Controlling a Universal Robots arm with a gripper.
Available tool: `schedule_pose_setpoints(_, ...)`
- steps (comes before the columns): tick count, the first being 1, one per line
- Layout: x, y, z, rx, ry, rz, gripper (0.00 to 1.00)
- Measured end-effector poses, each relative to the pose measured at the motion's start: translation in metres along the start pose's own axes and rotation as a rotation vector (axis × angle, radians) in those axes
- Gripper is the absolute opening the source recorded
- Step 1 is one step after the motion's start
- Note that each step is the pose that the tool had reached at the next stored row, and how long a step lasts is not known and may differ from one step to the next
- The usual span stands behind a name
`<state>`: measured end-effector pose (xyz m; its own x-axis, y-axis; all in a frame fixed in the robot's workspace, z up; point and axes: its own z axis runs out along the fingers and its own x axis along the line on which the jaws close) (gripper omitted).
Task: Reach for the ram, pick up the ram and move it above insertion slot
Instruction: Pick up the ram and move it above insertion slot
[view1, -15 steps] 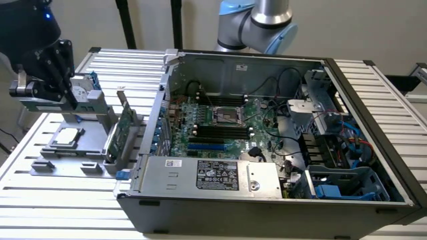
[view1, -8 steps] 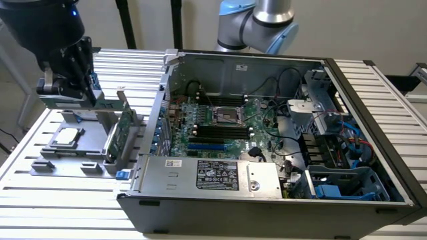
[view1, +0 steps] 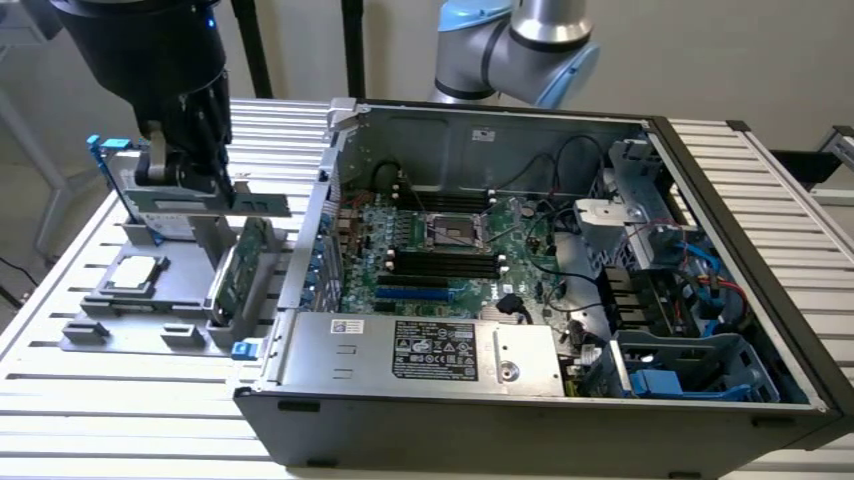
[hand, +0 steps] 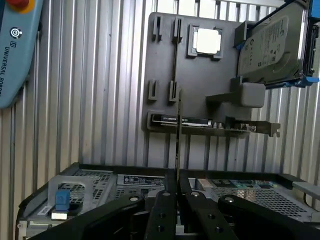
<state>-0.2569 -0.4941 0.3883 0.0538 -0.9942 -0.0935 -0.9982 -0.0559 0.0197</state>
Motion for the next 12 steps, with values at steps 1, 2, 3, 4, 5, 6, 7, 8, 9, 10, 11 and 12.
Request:
schedule_pose_setpoints(1, 0.0, -0.0044, -0.0005, 0.0002, -0.003, 0.0, 0.14)
schedule_pose_setpoints(2, 0.0, -0.0093, -0.0009, 0.0004, -0.0067, 0.0, 0.14)
schedule_pose_setpoints(3, 0.001, -0.0138, -0.0012, 0.0007, -0.0101, 0.0, 0.14)
schedule_pose_setpoints(4, 0.001, -0.0185, -0.0015, 0.0009, -0.014, 0.0, 0.14)
schedule_pose_setpoints(5, 0.001, -0.023, -0.0019, 0.001, -0.0179, 0.0, 0.14)
schedule_pose_setpoints(6, 0.001, -0.0274, -0.0022, 0.0012, -0.0218, 0.0, 0.14)
schedule_pose_setpoints(7, 0.002, -0.0318, -0.0025, 0.0014, -0.0255, 0.0, 0.14)
schedule_pose_setpoints(8, 0.002, -0.0363, -0.0028, 0.0016, -0.0294, -0.001, 0.14)
schedule_pose_setpoints(9, 0.002, -0.0408, -0.0031, 0.0018, -0.0332, -0.001, 0.14)
schedule_pose_setpoints(10, 0.002, -0.0454, -0.0032, 0.0021, -0.0367, -0.001, 0.14)
schedule_pose_setpoints(11, 0.002, -0.0498, -0.0033, 0.0023, -0.0396, -0.001, 0.14)
schedule_pose_setpoints(12, 0.003, -0.0546, -0.0035, 0.0024, -0.042, -0.001, 0.14)
